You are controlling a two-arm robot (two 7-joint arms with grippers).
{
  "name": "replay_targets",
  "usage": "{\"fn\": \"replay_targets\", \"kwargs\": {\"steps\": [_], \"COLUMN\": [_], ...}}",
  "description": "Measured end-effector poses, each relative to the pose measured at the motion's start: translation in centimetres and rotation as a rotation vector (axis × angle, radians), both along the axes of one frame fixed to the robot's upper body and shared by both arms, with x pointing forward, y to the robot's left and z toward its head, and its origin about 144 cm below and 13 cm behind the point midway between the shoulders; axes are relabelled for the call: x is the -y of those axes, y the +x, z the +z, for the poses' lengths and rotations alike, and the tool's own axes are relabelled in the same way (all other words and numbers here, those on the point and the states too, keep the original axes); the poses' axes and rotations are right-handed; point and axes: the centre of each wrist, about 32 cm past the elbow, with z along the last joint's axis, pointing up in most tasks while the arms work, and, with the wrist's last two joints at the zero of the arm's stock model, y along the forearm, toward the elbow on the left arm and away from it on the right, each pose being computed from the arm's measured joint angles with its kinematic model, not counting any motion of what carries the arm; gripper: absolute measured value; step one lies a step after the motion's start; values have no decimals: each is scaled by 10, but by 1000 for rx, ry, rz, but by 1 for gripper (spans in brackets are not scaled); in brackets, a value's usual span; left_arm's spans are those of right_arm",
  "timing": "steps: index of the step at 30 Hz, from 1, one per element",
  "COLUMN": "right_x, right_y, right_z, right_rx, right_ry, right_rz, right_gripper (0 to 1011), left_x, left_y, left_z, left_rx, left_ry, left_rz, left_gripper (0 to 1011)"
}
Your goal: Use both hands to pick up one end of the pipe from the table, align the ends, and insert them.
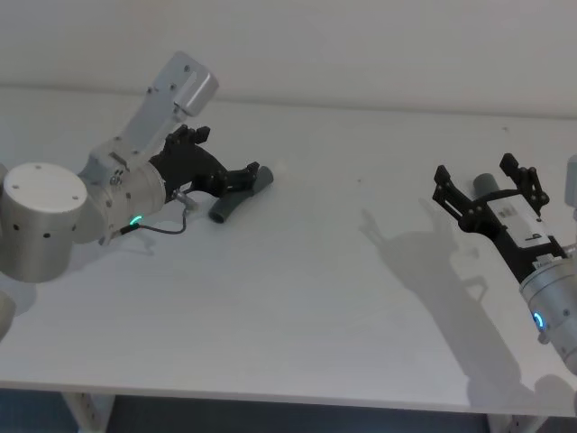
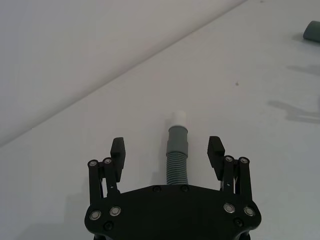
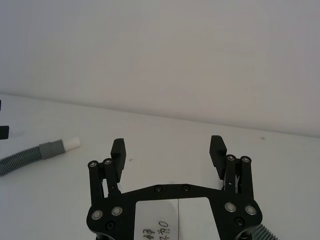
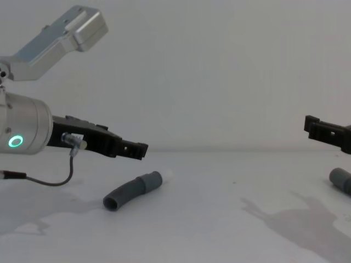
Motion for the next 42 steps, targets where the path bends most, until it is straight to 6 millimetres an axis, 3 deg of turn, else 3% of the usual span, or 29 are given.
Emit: {"fn": "replay_targets", "kwargs": {"steps": [28, 42], "right_x": [0, 0], "right_y": [0, 0], "right_z": [0, 0], "right_rx": [0, 0], "right_ry": [0, 0], "right_rz": [0, 0], "right_gripper": [1001, 1002], "left_x": [-23, -20], "left_y": [28, 40], "left_z": [-9, -8], "left_rx": [-67, -78], "left_ry": [31, 47], "left_rz": [-55, -94], "left_gripper": [1000, 1000]}}
